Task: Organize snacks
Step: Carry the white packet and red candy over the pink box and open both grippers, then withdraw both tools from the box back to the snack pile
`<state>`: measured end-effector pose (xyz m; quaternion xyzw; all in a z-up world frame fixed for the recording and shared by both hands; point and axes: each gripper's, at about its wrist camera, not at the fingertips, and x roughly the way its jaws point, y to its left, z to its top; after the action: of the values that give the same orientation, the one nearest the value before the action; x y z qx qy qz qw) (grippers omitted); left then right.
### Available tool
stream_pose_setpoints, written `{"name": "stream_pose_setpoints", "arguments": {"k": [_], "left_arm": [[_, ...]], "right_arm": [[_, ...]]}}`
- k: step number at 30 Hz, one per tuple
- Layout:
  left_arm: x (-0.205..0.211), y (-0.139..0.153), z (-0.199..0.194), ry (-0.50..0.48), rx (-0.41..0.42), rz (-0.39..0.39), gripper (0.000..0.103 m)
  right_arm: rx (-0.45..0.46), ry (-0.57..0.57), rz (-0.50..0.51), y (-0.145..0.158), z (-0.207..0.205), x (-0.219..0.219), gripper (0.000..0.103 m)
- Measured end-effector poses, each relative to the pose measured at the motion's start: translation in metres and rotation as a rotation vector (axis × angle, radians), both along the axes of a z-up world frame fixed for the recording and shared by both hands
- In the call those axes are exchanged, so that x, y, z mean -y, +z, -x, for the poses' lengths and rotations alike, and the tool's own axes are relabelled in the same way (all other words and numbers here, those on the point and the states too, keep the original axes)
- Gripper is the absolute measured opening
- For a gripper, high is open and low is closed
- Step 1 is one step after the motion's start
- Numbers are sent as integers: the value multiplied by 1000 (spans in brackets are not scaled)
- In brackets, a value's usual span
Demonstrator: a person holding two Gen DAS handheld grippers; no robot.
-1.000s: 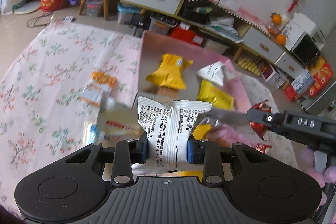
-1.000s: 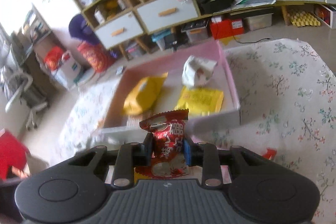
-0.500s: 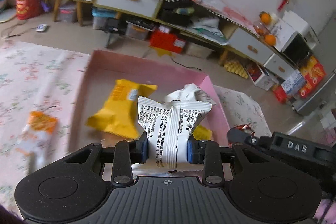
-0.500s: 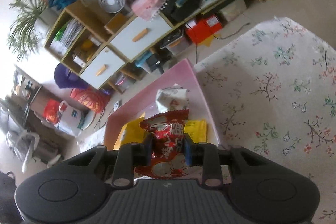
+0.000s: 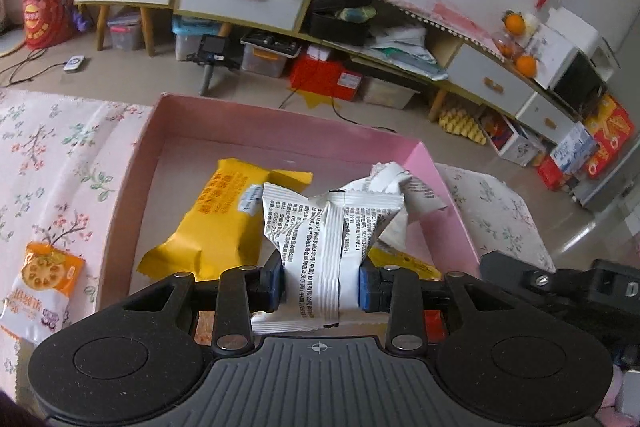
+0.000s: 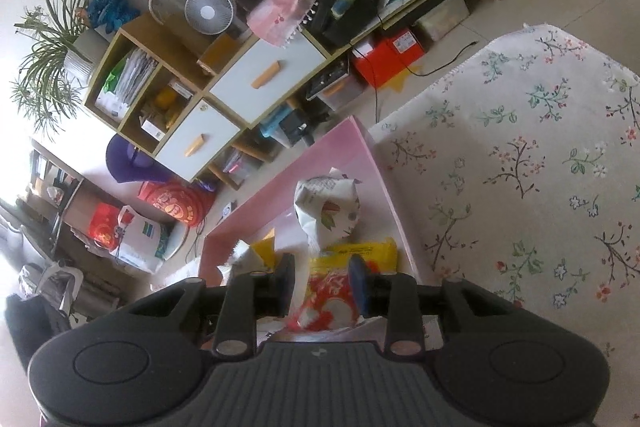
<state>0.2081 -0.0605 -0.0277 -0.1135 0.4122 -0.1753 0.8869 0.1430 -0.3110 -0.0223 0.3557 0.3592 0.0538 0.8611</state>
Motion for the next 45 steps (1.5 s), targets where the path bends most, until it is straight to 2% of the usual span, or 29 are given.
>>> {"name": "stream_pose_setpoints", "arguments": {"k": [1,2,3,6,8,14,22,26,30,33,45], "left_arm": [[-3,0,0,1,-5,9,37],[-6,0,2,-5,-12,21,48],[-7,1,3,-13,-12,30,57],[-9,7,12,-38,12,23,71],[-11,12,20,-59,17,13,75],[-22,27,49,-96,33,-8,87],[-44,39,91,-116,38,-90,93],[-59,36,111,-106,33,-125,94],[-73,30,123,-81,27,-142,95],[-81,27,134,-59,62,-160,95],[-107,19,170,-74,168,-296,98]], "right_arm": [[3,-7,0,2,1,1,25],[8,-13,-4,3,2,1,35],[12,-17,-6,5,3,2,38],[21,-16,5,10,4,3,48],[28,-16,12,14,6,2,59],[43,15,80,26,14,-7,74],[65,70,220,43,34,-25,78],[90,102,270,48,47,-33,85],[118,140,300,51,60,-40,87],[133,161,316,49,69,-43,88],[188,245,449,36,100,-74,89]]}}
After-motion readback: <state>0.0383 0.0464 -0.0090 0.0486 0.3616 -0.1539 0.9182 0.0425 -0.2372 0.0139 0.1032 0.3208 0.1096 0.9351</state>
